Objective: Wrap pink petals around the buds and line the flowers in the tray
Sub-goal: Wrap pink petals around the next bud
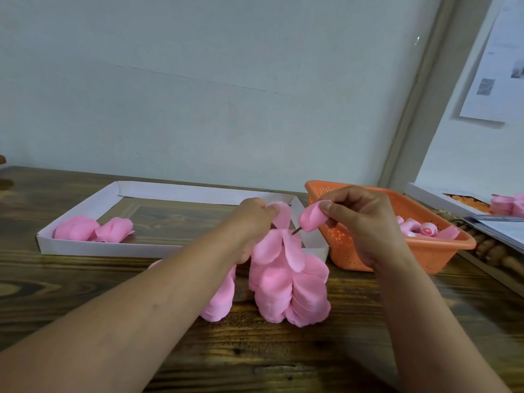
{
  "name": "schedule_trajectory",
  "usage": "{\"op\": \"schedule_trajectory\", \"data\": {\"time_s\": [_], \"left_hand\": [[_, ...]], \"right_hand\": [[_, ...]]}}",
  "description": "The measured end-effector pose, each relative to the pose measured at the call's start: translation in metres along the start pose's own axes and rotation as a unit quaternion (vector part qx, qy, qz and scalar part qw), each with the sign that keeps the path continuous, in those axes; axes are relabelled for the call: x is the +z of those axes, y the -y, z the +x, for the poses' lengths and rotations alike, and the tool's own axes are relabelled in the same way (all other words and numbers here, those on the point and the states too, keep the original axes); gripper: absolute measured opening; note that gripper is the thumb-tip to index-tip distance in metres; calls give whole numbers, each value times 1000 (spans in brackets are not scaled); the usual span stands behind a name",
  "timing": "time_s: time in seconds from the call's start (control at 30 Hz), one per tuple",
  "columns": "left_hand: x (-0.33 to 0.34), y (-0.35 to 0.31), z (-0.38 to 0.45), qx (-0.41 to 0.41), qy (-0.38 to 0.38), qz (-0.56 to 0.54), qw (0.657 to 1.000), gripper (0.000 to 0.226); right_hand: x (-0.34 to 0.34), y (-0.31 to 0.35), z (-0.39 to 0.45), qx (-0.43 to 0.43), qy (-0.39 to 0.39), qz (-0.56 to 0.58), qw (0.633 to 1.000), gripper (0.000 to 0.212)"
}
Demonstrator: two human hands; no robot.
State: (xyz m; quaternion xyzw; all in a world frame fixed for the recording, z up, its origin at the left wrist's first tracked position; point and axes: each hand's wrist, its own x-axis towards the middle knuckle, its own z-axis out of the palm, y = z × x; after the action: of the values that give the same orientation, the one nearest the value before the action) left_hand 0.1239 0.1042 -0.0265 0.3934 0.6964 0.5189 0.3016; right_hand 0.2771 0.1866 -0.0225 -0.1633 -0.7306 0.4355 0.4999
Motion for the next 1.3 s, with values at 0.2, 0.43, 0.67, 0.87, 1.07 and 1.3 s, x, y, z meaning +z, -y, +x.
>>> {"op": "schedule_trajectory", "data": {"time_s": [0.2,0.43,0.67,0.87,1.07,1.3], "left_hand": [[-7,1,-7,-58,93,-158,981,16],[-16,1,-16,-12,186,-135,973,30],[-8,6,-10,-8,81,-41,996,6],[-10,3,-11,22,-11,-35,999,19],[-6,6,-19,-34,-20,-219,975,15],[-6,13,-31,-87,114,-429,892,31]], "right_hand": [[0,-2,0,-4,1,-35,999,7],[3,-1,-1,-17,-14,-49,999,22],[3,1,-1,-30,-20,-59,998,6],[0,7,-2,-49,-32,-8,998,23],[6,12,-5,-81,-12,26,996,15],[11,12,-6,-74,5,-30,997,19]]}}
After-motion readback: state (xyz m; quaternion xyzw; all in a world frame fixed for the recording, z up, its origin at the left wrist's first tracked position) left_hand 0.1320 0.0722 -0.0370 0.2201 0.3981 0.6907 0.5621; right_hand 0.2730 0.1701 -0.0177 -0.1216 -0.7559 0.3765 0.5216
